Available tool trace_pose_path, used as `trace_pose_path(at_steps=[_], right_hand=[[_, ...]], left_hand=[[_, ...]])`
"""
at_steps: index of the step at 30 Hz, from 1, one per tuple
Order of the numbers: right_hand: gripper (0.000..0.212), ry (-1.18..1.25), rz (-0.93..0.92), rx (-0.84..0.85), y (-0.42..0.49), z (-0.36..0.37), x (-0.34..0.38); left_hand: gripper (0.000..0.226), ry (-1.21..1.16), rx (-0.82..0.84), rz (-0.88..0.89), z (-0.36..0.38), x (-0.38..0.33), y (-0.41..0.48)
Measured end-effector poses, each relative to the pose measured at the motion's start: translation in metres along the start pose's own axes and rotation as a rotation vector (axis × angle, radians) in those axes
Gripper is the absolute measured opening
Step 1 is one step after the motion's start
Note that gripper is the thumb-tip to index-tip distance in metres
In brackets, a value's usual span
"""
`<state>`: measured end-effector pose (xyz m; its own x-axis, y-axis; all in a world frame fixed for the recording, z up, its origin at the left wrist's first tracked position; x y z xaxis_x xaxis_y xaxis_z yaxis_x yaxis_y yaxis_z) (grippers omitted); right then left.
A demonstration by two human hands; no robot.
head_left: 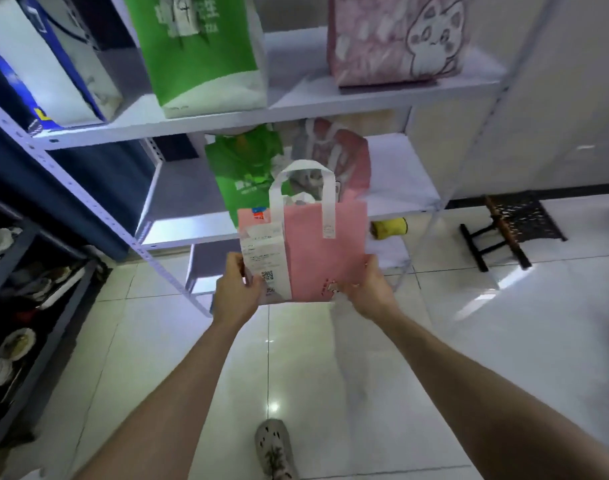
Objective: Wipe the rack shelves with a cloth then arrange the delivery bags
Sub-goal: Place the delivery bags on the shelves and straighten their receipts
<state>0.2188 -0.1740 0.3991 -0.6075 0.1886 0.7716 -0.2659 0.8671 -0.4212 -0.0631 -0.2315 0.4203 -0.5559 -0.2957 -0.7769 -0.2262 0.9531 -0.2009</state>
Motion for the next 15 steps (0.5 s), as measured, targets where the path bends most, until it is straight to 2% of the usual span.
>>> trace_pose_path(at_steps=[5, 8, 15], right_hand=[[0.050, 0.057, 0.061, -0.173, -0.012, -0.089, -0.056], [0.059, 0.078, 0.093, -0.233, -0.004, -0.127, -0.072], [0.058, 0.129, 0.094, -0.352, 0.044, -0.188, -0.088]], left_hand=[[0.037, -0.062, 0.182, 0.035, 0.082, -0.072, 0.029], [0.042, -0.047, 0.255, 0.043, 0.115, -0.102, 0.054], [0.050, -0.058, 0.388, 0.049, 0.162, -0.155, 0.131]])
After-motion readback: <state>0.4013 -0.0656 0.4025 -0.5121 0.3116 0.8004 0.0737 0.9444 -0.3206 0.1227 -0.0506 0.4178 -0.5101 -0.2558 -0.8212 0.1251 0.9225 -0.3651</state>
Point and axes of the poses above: each hand's wrist, its own y-axis towards the middle knuckle, its own z-axis out of the palm, x = y × z, the point moved 5 cm from there along y, towards the middle knuckle, and after that the axes turned 15 degrees about x, right-handed, at the moved point
